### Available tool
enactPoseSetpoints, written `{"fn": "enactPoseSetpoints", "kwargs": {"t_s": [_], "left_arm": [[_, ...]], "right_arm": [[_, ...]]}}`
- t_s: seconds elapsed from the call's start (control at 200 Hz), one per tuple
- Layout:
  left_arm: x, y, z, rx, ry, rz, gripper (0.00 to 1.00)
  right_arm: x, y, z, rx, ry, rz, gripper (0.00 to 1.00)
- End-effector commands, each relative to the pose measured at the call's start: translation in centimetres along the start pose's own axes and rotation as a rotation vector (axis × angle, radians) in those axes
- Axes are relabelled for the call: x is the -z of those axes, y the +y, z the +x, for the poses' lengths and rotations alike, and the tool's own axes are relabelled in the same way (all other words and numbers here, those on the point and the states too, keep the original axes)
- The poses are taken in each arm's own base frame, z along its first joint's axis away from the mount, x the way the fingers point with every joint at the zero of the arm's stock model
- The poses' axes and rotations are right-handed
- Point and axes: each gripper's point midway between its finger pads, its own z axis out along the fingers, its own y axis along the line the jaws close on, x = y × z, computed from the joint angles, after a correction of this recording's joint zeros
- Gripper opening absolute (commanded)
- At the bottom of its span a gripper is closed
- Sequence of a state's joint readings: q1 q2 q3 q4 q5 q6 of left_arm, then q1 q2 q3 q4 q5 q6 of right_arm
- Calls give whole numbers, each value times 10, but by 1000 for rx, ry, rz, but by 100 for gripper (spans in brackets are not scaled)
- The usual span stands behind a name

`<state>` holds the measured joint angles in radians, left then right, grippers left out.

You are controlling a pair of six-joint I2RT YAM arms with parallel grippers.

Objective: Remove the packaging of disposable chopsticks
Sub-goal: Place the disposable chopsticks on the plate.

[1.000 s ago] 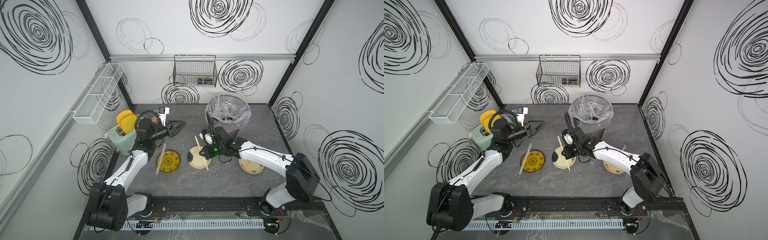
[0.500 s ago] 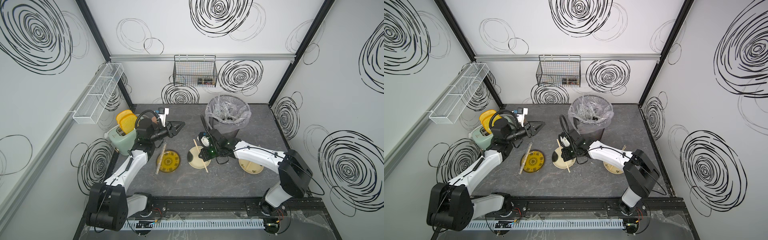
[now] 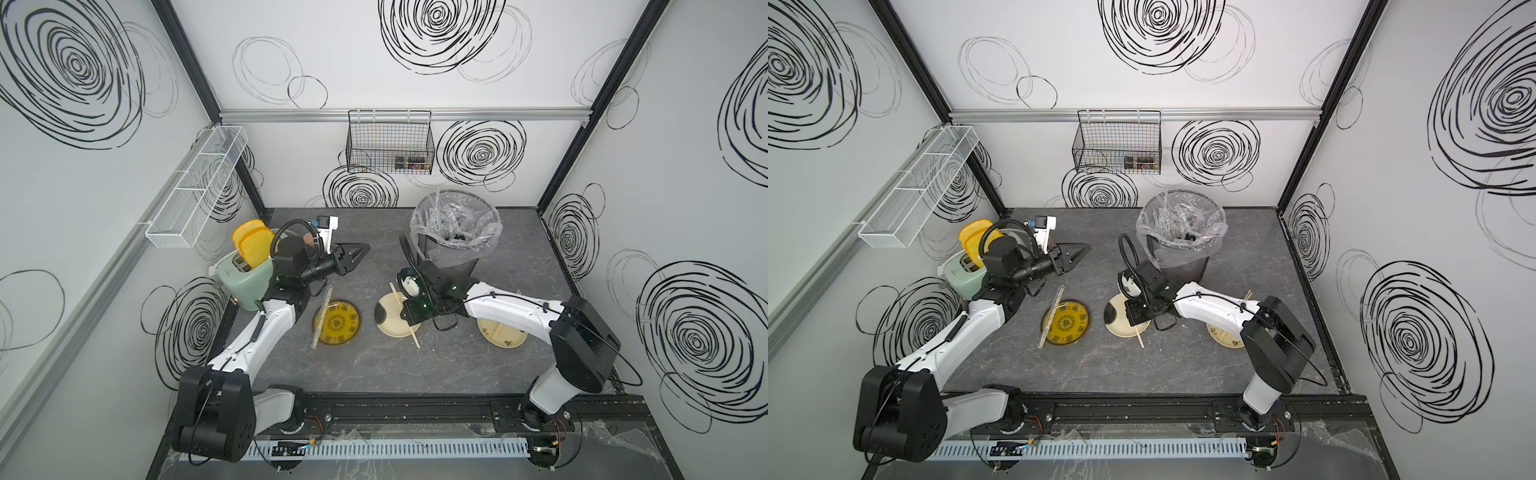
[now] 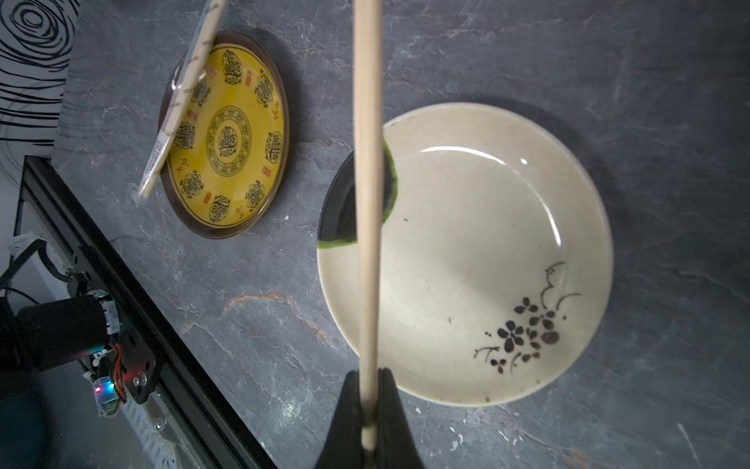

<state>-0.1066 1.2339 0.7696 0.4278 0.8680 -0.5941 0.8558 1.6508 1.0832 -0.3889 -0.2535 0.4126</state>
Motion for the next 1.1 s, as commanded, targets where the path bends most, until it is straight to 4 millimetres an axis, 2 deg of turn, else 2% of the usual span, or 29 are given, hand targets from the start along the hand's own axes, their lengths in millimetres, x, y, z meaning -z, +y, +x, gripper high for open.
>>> {"fn": "enactPoseSetpoints", "kwargs": {"t_s": [0.0,0.45,0.806,1.091], "left_arm": [[3,-10,-18,-68,-40,8,43],[3,-9,-18,-68,-38,4,43],[4,-11,-20,-67,-44,8,43],[4,-10,-21,-67,-46,6,43]], "right_arm": [[-2,-4,5,10,19,20,0],[-6,-10,6,-4,11,28,0],[-18,-10,10,-44,62,17,0],[-32,-17,-6,-71,88,74,0]]}}
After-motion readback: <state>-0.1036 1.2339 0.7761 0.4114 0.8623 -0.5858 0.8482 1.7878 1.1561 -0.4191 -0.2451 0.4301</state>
